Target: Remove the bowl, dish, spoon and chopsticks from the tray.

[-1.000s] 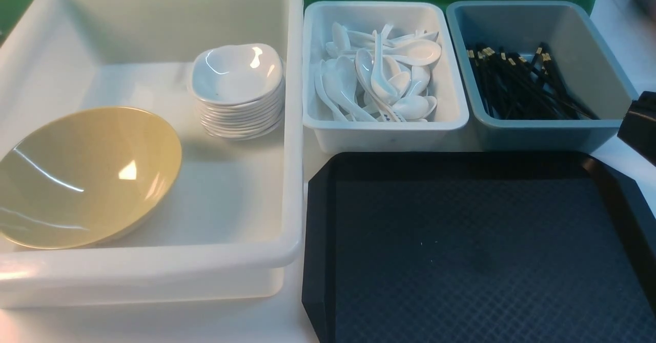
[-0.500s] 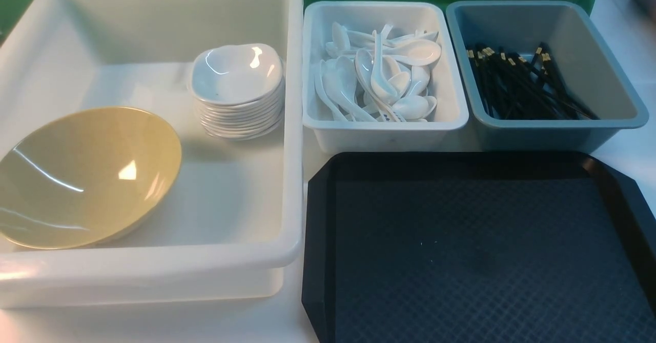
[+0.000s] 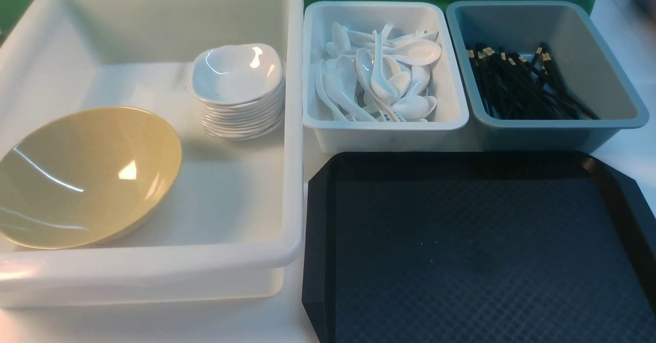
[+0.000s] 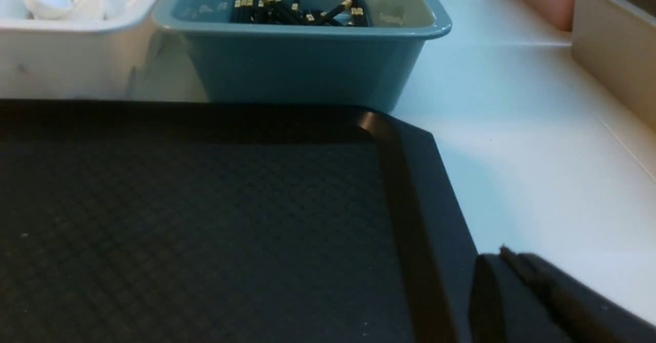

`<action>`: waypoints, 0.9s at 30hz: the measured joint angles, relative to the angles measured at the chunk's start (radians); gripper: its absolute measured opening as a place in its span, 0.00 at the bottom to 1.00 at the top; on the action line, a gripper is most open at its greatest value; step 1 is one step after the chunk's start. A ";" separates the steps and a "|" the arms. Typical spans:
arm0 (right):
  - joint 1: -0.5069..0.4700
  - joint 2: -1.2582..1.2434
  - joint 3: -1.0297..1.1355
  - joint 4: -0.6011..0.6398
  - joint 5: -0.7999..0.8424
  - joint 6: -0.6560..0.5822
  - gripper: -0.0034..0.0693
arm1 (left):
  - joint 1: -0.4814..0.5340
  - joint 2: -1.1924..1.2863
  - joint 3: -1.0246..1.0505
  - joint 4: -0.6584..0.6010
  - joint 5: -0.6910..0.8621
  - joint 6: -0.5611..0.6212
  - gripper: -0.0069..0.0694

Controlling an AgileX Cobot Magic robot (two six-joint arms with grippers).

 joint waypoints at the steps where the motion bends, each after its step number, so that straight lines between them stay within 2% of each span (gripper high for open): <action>1: 0.003 0.000 0.000 0.000 0.000 -0.001 0.09 | 0.000 0.000 0.000 0.000 0.000 0.000 0.08; 27: 0.011 0.000 0.000 0.000 0.000 -0.012 0.10 | 0.000 0.000 0.000 0.000 0.000 0.000 0.08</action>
